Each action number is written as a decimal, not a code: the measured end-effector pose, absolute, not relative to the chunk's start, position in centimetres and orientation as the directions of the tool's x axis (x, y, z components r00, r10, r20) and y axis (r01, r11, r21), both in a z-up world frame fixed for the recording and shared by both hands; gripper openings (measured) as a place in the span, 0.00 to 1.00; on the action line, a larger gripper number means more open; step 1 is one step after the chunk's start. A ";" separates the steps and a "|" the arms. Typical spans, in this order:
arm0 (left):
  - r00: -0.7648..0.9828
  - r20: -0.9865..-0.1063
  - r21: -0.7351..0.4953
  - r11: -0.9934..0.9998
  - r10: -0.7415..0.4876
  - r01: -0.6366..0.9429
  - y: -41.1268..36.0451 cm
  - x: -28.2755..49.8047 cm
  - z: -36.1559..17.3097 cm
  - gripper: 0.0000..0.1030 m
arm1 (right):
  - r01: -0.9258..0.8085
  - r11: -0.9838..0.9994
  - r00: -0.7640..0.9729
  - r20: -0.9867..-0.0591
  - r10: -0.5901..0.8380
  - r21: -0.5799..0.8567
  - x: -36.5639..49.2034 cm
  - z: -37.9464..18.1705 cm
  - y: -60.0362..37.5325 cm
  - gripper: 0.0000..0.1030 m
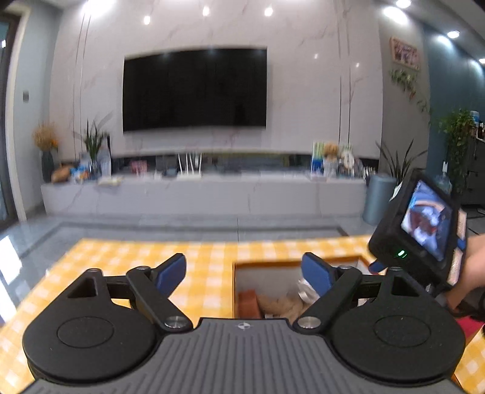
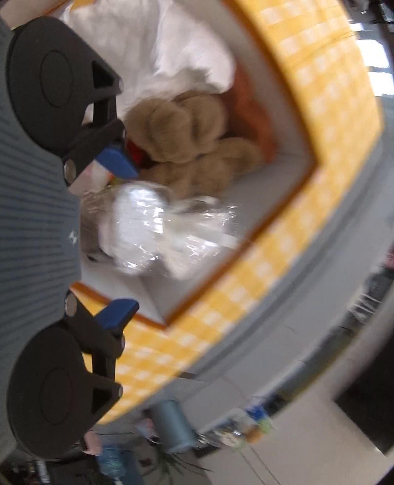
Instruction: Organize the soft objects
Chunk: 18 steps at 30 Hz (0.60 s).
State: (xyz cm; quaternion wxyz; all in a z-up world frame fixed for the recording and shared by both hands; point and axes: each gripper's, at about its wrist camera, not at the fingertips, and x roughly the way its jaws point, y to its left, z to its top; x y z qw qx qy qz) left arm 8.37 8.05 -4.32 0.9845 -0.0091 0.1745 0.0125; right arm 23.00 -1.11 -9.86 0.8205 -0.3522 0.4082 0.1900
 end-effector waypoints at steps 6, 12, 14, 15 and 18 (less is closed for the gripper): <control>0.969 -0.246 0.053 0.998 0.029 -0.016 6.1 6.6 -2.6 1.00 | -0.476 0.792 0.700 -0.710 0.077 -0.383 20.8 -3.8 -4.6 0.97; 0.956 -0.291 0.068 0.998 0.030 -0.010 4.3 6.0 -1.9 1.00 | -0.241 0.901 0.859 -0.511 0.026 -0.360 15.0 0.3 -8.9 0.97; 0.952 -0.305 0.059 0.998 0.014 0.004 3.9 5.7 -1.9 1.00 | -0.191 0.904 0.896 -0.444 0.001 -0.383 12.8 0.0 -9.7 0.97; 0.951 -0.310 0.072 0.997 0.011 0.012 3.7 5.5 -2.0 1.00 | -0.178 0.905 0.906 -0.424 -0.003 -0.387 11.8 -0.3 -10.1 0.97; 0.944 -0.331 0.094 0.996 0.018 0.014 2.8 5.1 -1.9 1.00 | -0.164 0.910 0.909 -0.416 -0.010 -0.380 10.1 -1.1 -10.7 0.97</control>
